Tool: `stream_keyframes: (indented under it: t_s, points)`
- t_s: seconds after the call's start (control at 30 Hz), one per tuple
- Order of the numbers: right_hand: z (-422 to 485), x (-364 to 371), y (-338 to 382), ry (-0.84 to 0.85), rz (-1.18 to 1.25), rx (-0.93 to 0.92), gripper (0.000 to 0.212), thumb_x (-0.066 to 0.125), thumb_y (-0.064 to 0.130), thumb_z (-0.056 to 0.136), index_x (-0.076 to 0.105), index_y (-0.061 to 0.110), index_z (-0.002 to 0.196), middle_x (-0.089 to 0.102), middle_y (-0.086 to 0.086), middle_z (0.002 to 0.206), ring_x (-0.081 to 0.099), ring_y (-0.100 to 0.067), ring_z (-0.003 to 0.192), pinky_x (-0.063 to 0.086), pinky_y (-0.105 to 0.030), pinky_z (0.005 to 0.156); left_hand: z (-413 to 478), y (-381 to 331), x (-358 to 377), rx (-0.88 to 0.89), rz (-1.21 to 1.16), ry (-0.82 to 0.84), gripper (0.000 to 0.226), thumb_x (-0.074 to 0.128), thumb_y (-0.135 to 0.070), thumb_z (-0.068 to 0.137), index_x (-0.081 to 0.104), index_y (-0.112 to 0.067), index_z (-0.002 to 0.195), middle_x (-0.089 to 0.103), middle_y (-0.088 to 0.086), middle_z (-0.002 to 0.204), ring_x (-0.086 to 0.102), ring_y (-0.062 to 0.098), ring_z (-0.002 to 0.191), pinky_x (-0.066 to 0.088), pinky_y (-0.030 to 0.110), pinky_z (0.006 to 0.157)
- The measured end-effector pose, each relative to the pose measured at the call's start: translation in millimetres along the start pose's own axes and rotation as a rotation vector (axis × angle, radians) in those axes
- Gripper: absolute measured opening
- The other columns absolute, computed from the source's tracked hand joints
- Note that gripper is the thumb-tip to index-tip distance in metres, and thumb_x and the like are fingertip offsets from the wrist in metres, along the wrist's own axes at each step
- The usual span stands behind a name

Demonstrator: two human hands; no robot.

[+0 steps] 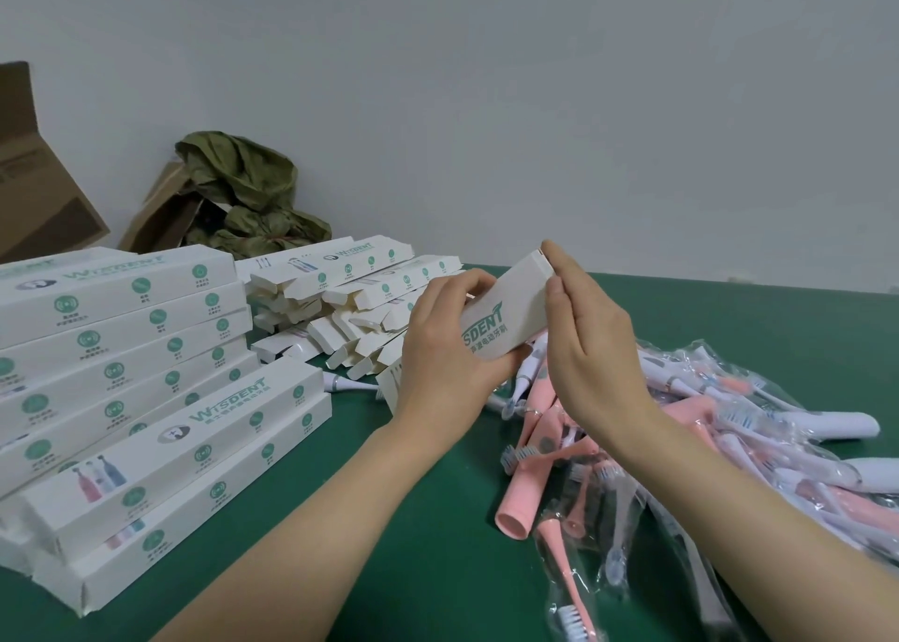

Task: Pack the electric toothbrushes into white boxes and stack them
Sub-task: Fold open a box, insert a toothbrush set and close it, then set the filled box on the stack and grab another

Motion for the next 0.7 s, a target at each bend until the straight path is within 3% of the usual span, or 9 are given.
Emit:
stream_keyframes:
  t_s: [0.13, 0.23, 0.3, 0.37, 0.4, 0.47, 0.57, 0.7]
  points:
    - [-0.6, 0.1, 0.5, 0.054, -0.152, -0.084, 0.053, 0.027, 0.031, 0.098, 0.034, 0.007, 0.145, 0.044, -0.003, 0.142, 0.037, -0.002, 0.123, 0.017, 0.006, 0.094, -0.6, -2.4, 1.8, 0.006, 0.017, -0.008, 0.049, 0.084, -0.023, 0.065, 0.058, -0.025, 0.105, 0.049, -0.024, 0.097, 0.048, 0.001, 0.095, 0.038, 0.007, 0.077]
    - [0.0, 0.6, -1.0, 0.099, -0.170, -0.091, 0.047, 0.032, 0.024, 0.102, 0.030, 0.009, 0.147, 0.040, -0.004, 0.146, 0.034, -0.001, 0.125, 0.015, 0.007, 0.093, 0.4, -5.9, 0.2, 0.012, 0.047, 0.009, 0.050, 0.083, -0.020, 0.067, 0.059, -0.022, 0.110, 0.049, -0.020, 0.098, 0.050, 0.006, 0.098, 0.041, 0.014, 0.081]
    - [1.9, -6.0, -4.1, 0.081, -0.113, -0.034, 0.047, 0.031, 0.028, 0.102, 0.032, 0.014, 0.147, 0.044, 0.006, 0.142, 0.034, 0.005, 0.120, 0.020, 0.003, 0.093, 5.1, -15.8, -0.7, 0.070, 0.138, 0.046, 0.052, 0.081, -0.019, 0.068, 0.059, -0.018, 0.115, 0.052, -0.012, 0.104, 0.050, 0.010, 0.101, 0.040, 0.018, 0.085]
    - [4.7, -15.3, -1.9, 0.026, -0.065, -0.008, 0.043, 0.031, 0.029, 0.101, 0.041, 0.015, 0.140, 0.056, 0.013, 0.121, 0.045, 0.002, 0.111, 0.032, -0.007, 0.088, 14.4, -25.8, -9.9, 0.086, 0.255, 0.073, 0.053, 0.078, -0.025, 0.070, 0.059, -0.017, 0.120, 0.055, -0.005, 0.110, 0.048, 0.012, 0.103, 0.038, 0.022, 0.086]
    - [7.2, -17.7, -0.8, 0.025, -0.079, 0.002, 0.038, 0.034, 0.027, 0.101, 0.046, 0.014, 0.135, 0.059, 0.012, 0.111, 0.052, -0.006, 0.106, 0.035, -0.015, 0.084, 21.8, -27.0, -19.1, 0.056, 0.308, 0.086, 0.053, 0.075, -0.031, 0.072, 0.058, -0.018, 0.121, 0.055, -0.004, 0.110, 0.048, 0.013, 0.103, 0.038, 0.024, 0.085]
    - [12.1, -12.9, -4.5, 0.133, -0.198, 0.051, 0.031, 0.042, 0.020, 0.099, 0.053, 0.013, 0.128, 0.063, 0.003, 0.109, 0.055, -0.013, 0.096, 0.035, -0.021, 0.080, 37.2, -16.6, -43.2, -0.032, 0.487, 0.163, 0.053, 0.071, -0.042, 0.073, 0.057, -0.020, 0.120, 0.052, -0.006, 0.107, 0.049, 0.014, 0.100, 0.040, 0.029, 0.078]
    - [15.2, -3.5, -12.2, 0.329, -0.361, 0.106, 0.026, 0.048, 0.015, 0.095, 0.061, 0.012, 0.118, 0.065, -0.002, 0.110, 0.052, -0.014, 0.088, 0.036, -0.022, 0.079, 47.9, 12.3, -87.3, -0.201, 0.867, 0.346, 0.031, 0.075, -0.039, 0.069, 0.056, -0.024, 0.087, 0.056, -0.005, 0.091, 0.055, 0.018, 0.085, 0.041, 0.029, 0.061]
    - [15.6, 2.6, -16.3, 0.432, -0.469, 0.091, 0.020, 0.049, 0.015, 0.093, 0.066, 0.012, 0.103, 0.065, -0.002, 0.095, 0.050, -0.018, 0.081, 0.035, -0.025, 0.071, 27.2, 50.5, -131.3, -0.402, 1.025, 0.402, 0.037, 0.076, -0.033, 0.071, 0.042, -0.019, 0.068, 0.044, -0.004, 0.070, 0.042, 0.013, 0.062, 0.026, 0.027, 0.048]
Point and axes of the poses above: each hand's wrist, its own z-axis towards the middle knuckle, its own x-axis out of the palm, y = z × x, the point moved 6 cm from there along z, towards the middle knuckle
